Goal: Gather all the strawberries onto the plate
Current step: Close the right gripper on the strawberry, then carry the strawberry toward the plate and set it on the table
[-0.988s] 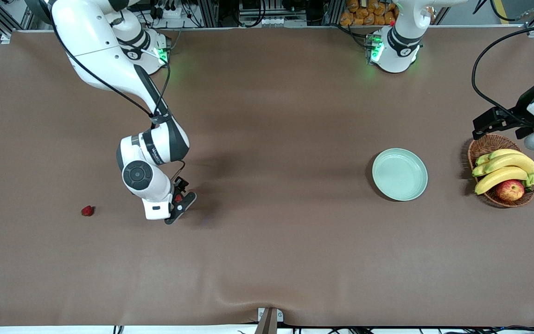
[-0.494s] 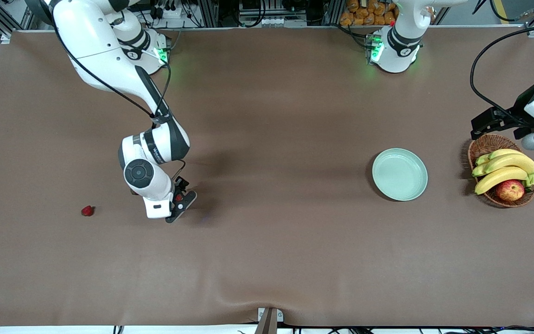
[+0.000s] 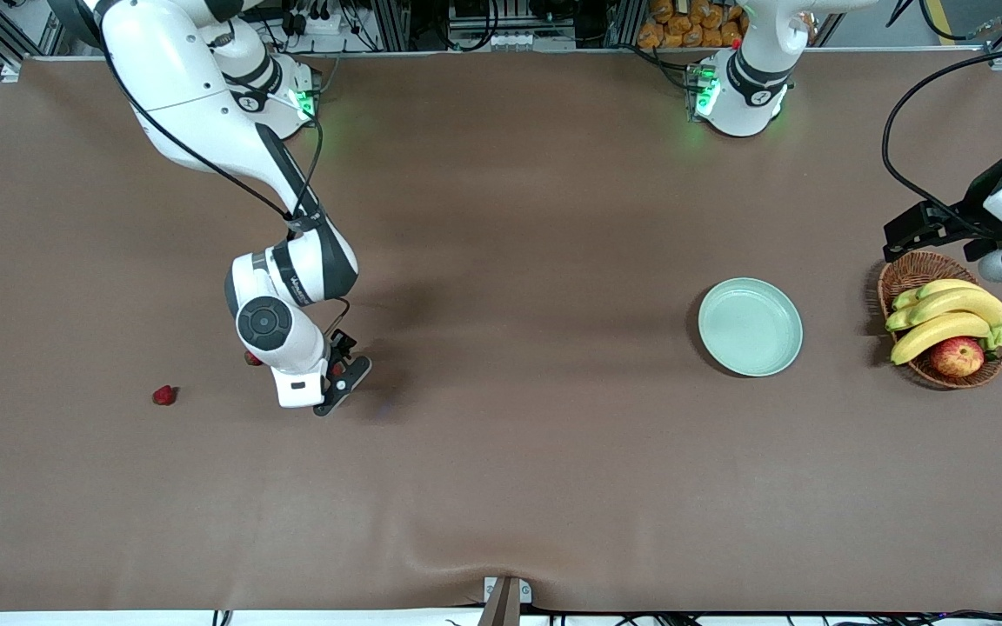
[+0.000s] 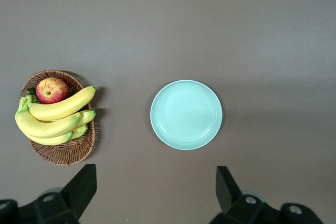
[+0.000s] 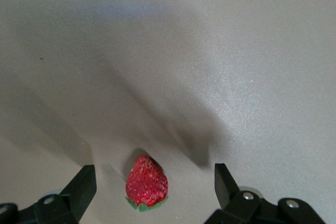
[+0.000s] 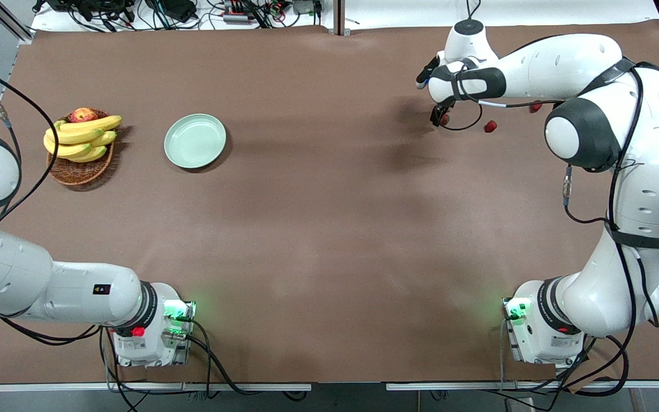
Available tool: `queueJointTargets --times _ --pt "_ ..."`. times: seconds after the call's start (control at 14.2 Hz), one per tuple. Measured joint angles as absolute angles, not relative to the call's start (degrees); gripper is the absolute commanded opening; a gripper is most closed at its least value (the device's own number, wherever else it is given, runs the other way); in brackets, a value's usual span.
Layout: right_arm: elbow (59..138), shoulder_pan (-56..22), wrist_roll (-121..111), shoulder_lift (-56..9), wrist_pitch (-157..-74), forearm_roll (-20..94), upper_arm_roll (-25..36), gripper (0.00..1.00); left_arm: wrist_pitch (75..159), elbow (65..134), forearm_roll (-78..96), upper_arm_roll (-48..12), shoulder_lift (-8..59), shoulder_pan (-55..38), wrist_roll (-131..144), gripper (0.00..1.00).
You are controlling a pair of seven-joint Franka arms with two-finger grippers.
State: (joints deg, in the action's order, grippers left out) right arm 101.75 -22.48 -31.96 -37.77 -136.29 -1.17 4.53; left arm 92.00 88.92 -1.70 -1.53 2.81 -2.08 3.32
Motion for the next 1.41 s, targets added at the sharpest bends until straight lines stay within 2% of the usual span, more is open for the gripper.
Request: queueJointTargets --times 0.07,0.78,1.41 --pt "101.75 -22.48 -31.96 -37.77 -136.35 -1.74 4.54 0.00 92.00 88.92 -1.70 -1.53 2.82 -2.08 3.32 1.00" --pt "101.08 -22.73 -27.62 -37.62 -137.20 -2.77 4.26 0.00 92.00 88.92 -1.70 -1.64 3.12 -2.23 3.33 1.00" --pt "93.99 -33.42 3.71 -37.33 -137.80 -2.35 3.57 0.00 91.92 88.93 -1.70 -1.60 3.17 -2.21 3.33 1.00"
